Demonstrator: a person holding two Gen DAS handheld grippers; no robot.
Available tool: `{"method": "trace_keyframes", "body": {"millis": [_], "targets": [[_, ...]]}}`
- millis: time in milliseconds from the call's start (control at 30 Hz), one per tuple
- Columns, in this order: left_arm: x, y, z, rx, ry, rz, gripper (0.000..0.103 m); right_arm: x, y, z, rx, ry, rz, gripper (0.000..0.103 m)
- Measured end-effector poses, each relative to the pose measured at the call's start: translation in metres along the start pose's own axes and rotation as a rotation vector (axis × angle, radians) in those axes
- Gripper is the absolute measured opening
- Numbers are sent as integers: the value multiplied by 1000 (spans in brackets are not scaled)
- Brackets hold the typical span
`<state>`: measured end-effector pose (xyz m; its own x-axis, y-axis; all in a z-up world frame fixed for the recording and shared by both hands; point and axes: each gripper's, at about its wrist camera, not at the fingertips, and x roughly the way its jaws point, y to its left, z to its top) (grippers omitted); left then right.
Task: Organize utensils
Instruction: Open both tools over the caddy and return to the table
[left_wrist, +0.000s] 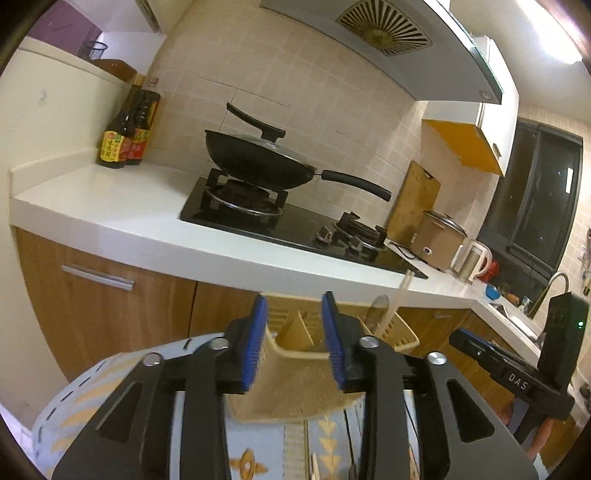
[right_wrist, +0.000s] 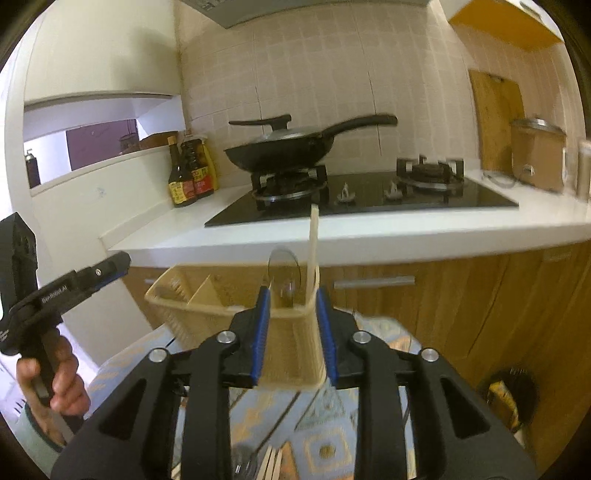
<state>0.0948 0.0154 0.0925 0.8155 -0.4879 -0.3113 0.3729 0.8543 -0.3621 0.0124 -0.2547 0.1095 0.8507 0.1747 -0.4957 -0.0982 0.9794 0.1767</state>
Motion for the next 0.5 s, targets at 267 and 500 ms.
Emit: {"method": "trace_keyframes", "body": {"millis": [267, 500], "targets": [[-42, 12, -44, -25, 180, 27, 50, -17, 2, -53, 27, 218, 6, 33], [-43, 24, -107, -26, 442, 79, 49, -2, 21, -108, 38, 498, 42, 33]]}}
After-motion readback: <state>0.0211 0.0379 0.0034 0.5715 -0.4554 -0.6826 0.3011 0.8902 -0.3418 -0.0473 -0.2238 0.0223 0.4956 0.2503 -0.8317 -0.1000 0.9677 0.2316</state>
